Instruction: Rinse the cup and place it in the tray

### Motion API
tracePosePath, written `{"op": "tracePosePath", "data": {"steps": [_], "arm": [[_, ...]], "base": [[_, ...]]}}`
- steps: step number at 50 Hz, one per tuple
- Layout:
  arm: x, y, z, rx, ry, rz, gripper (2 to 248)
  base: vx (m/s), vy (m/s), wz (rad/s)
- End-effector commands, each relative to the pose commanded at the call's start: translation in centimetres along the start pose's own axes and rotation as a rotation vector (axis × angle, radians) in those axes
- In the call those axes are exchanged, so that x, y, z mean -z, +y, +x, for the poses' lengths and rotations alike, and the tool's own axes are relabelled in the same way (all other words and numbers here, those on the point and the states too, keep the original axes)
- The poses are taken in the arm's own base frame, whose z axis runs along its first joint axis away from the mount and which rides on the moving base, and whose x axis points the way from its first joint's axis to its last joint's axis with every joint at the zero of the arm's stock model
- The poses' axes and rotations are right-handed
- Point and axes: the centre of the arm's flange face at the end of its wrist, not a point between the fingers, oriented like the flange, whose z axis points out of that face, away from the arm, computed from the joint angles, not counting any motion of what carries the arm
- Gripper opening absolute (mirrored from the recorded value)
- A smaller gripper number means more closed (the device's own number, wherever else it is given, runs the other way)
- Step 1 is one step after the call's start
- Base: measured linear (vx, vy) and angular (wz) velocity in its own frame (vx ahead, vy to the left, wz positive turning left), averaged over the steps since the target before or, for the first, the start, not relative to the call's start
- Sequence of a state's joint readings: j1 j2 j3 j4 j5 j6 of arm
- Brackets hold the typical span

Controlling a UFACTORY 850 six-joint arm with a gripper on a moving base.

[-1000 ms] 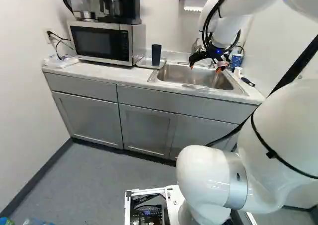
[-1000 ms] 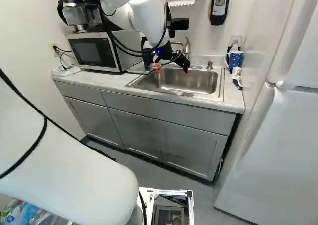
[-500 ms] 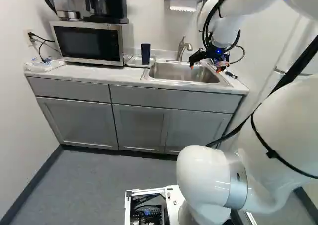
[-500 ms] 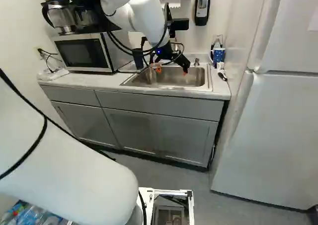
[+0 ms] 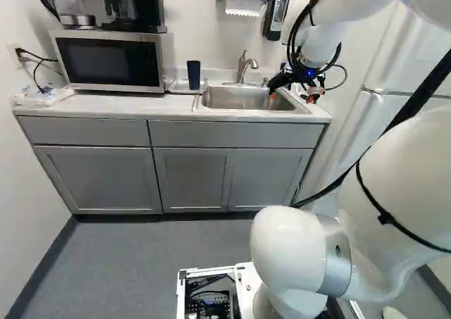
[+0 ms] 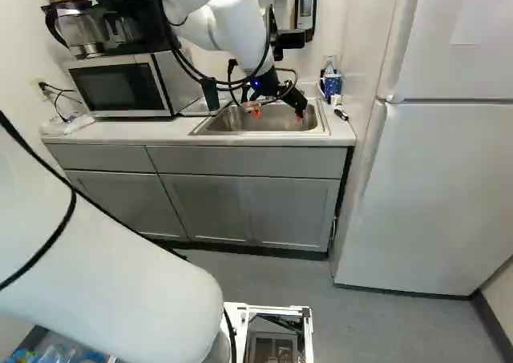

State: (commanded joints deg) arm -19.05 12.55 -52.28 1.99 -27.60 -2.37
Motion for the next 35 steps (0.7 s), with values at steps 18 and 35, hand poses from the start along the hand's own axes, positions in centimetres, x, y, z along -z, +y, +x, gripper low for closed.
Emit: {"op": "tracePosePath", "data": {"steps": [18,35], "arm": [[0.0,0.0,0.0,0.0,0.0,0.0,247],[0.0,0.0,0.0,0.0,0.0,0.0,247]], "base": [[-0.064,0.067,-0.004],[0.003,-0.007,0.001]]}}
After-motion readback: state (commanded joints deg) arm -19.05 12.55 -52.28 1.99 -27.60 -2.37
